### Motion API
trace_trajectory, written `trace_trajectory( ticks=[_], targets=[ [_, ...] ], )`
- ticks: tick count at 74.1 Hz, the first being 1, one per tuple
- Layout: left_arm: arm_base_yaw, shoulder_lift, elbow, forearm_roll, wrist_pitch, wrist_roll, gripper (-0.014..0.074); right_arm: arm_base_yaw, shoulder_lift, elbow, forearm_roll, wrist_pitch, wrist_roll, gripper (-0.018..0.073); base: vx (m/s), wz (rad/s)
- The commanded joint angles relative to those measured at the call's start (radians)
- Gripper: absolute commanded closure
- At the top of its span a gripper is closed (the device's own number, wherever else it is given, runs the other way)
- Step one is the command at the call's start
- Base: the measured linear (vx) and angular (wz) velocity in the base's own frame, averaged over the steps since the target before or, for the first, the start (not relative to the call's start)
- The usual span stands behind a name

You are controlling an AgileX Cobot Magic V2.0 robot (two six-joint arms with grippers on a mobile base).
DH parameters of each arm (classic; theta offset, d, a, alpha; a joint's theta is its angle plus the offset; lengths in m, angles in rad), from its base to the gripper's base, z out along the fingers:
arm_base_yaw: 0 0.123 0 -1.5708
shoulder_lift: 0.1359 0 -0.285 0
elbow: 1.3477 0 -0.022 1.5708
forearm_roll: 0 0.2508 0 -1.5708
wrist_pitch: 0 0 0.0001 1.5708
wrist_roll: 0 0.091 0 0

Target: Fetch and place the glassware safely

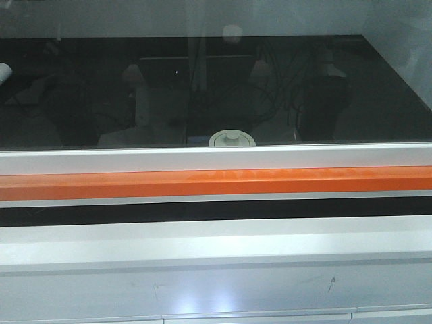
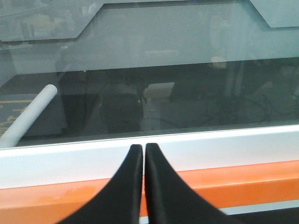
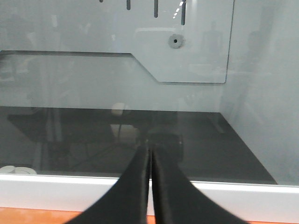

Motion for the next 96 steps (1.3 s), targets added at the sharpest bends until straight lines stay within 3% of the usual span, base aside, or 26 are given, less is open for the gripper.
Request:
trace_trajectory(
  ticks=[1,13,29,38,57,96],
  targets=[
    [-0.008,0.010,-0.036,-0.008,-0.080,-0.008,0.0603,0.020,0.015,-0.034,-0.002,-0.064,-0.002,0.0567,0.00,0.00],
    [-0.008,0.010,0.015,-0.008,-0.125,-0.010,0.0603,0.048,0.075,-0.014,0.002,-0.008,0.005,0.0567,0.00,0.00],
    [-0.008,0.010,0.163,-0.037,-0.309,-0.011,0.0603,0.051,0.140,0.152,0.069,-0.286,0.029,0.0567,0.00,0.00],
    [-0.008,0.010,0.207,-0.072,-0.362,-0.011,0.0603,0.051,0.190,0.205,0.079,-0.327,0.028,0.0567,0.00,0.00],
    [-0.008,0.144,0.206,-0.069,-0.359,-0.007,0.0603,0.051,0.333,0.207,0.071,-0.361,0.028,0.0567,0.00,0.00],
    [-0.008,0.406,0.207,-0.068,-0.545,-0.007,0.0603,0.051,0.573,0.207,0.069,-0.569,0.028,0.0562,0.00,0.00]
  ],
)
